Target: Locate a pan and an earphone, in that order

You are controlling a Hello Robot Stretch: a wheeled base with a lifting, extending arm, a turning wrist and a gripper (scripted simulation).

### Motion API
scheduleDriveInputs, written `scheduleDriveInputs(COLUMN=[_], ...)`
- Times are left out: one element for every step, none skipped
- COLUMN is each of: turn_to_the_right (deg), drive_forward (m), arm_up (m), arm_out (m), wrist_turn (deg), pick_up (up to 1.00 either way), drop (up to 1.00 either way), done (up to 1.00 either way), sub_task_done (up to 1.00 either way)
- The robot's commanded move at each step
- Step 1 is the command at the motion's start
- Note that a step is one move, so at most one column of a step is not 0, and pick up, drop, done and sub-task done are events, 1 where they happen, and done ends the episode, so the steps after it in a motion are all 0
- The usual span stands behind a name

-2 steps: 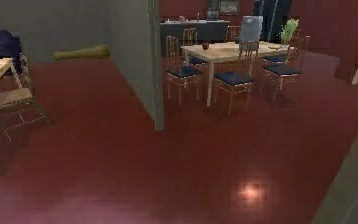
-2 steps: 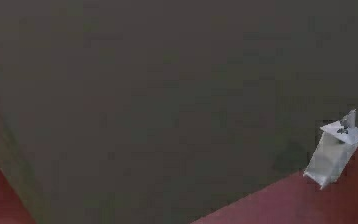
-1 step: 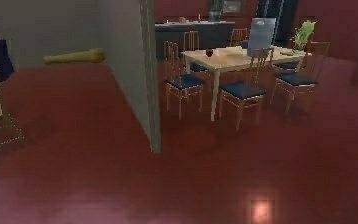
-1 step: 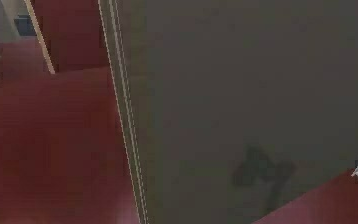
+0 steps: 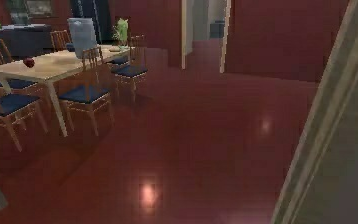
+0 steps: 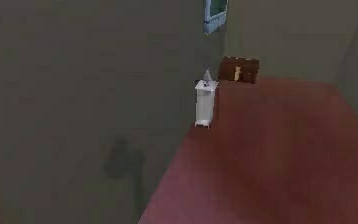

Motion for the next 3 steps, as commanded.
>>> scheduleDriveInputs(turn_to_the_right=[0.0,0.0,0.0], drive_forward=[1.0,1.0,1.0], arm_up=[0.0,0.0,0.0], arm_out=[0.0,0.0,0.0], wrist_turn=[0.0,0.0,0.0], pick_up=[0.0,0.0,0.0], drop=[0.0,0.0,0.0], done=[0.0,0.0,0.0], sub_task_done=[0.0,0.0,0.0])
